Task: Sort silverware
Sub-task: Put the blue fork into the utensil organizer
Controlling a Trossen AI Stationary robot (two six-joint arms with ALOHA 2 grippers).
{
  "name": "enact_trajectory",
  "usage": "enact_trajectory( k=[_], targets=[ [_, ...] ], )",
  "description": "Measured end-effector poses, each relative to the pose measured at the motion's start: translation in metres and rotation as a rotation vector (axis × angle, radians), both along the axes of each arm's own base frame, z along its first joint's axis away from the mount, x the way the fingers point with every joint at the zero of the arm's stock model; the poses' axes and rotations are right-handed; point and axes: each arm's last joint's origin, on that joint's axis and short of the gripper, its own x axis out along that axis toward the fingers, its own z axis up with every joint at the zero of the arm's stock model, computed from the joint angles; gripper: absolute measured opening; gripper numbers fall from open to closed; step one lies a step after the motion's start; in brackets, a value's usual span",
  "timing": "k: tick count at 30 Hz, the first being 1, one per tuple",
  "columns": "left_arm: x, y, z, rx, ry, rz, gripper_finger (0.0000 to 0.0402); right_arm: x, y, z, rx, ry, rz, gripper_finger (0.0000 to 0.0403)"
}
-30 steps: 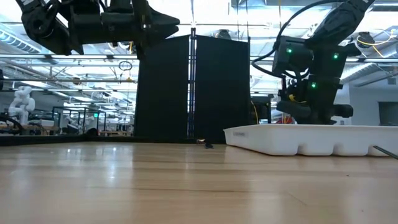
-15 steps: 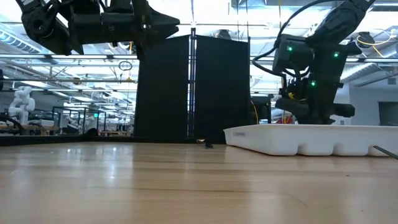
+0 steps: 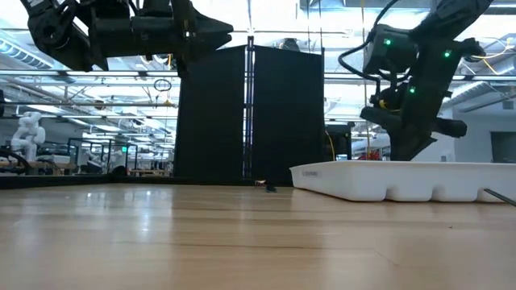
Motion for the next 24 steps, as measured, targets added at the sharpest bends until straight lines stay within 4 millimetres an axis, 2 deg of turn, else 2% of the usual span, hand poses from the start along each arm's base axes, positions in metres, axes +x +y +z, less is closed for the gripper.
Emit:
enact_trajectory(
  k=[5, 16, 24],
  targets=[
    [0.0000, 0.0000, 0.0000, 0.000, 0.000, 0.000, 0.0095, -0.0035, -0.0017, -0.0018, -0.055, 0.025, -0.084, 0.0001],
    [-0.0001, 0.0000, 0.0003, 0.000, -0.003, 0.000, 0.0095, 0.0026, -0.0024, -0.0070, -0.048, -0.002, -0.114, 0.0003],
    [-0.0001, 0.0000, 0.0003, -0.021, -0.009, -0.006, 0.0095, 0.0049, -0.0036, -0.0059, -0.083, -0.020, -0.107, 0.0051]
  ],
)
